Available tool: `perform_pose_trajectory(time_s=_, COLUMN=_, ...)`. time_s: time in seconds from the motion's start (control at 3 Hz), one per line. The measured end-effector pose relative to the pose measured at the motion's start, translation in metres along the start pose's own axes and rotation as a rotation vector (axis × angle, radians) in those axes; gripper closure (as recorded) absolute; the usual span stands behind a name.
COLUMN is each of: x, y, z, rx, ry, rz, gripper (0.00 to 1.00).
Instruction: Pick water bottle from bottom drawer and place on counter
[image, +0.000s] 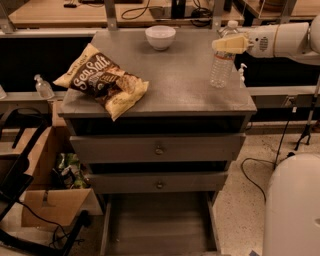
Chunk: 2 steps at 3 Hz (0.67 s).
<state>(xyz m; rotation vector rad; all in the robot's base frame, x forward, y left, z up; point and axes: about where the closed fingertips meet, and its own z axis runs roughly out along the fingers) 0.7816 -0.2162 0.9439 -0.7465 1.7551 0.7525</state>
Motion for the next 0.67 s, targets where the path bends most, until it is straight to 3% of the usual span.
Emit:
perform_pose_trajectory(time_s=0.33, x=0.0010, y=0.0010, z=0.0042, rx=-0.006, ry=0.002, rz=0.001, gripper=0.00)
perform_pose_trajectory(time_s=0.67, x=0.0010, y=0.0010, z=0.0042, rx=-0.006, ry=0.002, rz=0.001, gripper=0.00)
